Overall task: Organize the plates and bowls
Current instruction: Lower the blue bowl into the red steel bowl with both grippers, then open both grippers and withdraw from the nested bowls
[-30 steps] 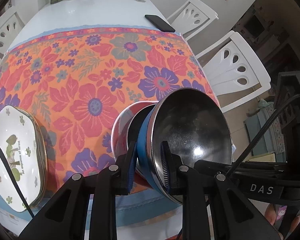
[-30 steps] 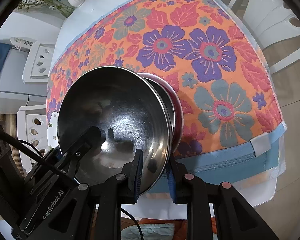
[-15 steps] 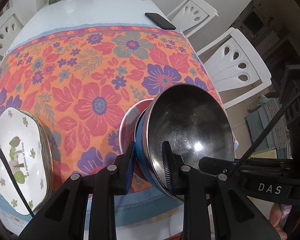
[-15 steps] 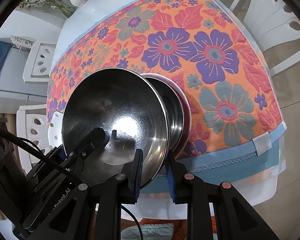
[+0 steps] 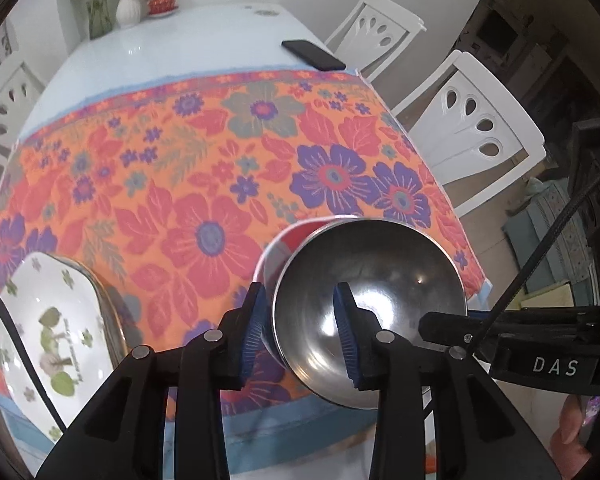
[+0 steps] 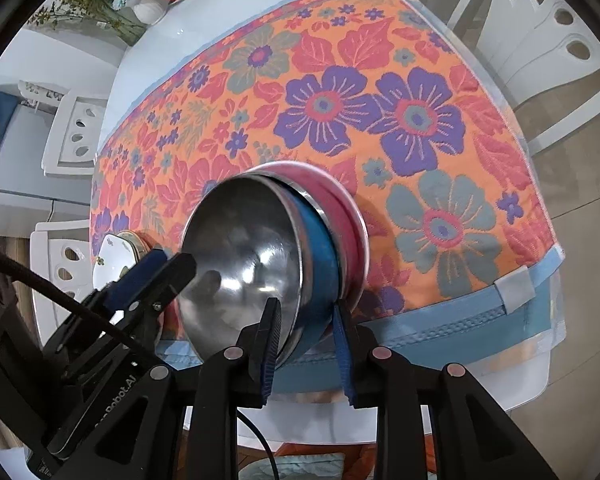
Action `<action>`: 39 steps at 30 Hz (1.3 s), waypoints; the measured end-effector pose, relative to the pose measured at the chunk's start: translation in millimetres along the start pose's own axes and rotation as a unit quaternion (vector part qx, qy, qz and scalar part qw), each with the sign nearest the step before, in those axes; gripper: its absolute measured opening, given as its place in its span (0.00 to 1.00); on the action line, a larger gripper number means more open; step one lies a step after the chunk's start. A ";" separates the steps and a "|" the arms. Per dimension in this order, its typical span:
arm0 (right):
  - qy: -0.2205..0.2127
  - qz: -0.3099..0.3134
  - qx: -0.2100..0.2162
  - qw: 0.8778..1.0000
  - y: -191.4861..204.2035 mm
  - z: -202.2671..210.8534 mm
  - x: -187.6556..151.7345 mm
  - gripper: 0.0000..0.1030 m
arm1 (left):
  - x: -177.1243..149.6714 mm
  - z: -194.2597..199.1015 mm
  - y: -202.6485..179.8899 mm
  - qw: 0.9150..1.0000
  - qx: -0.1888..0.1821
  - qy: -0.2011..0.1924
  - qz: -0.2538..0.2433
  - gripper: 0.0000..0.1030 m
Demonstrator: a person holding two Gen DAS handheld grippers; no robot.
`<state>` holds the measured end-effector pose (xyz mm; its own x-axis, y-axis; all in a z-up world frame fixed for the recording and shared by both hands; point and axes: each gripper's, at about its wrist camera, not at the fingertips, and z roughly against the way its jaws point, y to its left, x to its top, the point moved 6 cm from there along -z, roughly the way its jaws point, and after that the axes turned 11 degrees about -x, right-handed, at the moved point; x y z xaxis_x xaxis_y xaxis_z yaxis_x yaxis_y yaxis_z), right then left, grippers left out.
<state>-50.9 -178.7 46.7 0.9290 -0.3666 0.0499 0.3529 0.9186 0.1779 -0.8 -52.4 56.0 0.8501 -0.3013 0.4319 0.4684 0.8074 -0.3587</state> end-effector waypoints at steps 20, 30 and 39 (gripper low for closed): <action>-0.039 -0.027 0.034 0.998 -1.3 27.6 -12.7 0.25 | -8.8 22.9 -0.3 0.999 -0.021 -0.024 0.015 0.31; -0.090 -0.032 0.047 0.994 -0.3 65.6 -17.8 0.28 | -21.6 61.4 12.0 0.997 -0.023 -0.060 0.038 0.31; -0.166 -0.017 0.021 0.986 -4.2 99.5 -26.6 0.51 | -34.1 98.6 10.3 0.995 0.008 -0.098 0.032 0.39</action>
<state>-88.1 -187.5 142.5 0.8269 -0.4309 0.3615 0.3709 0.9009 0.2253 -48.7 16.3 119.2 0.8137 -0.1450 0.5628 0.4094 0.8304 -0.3779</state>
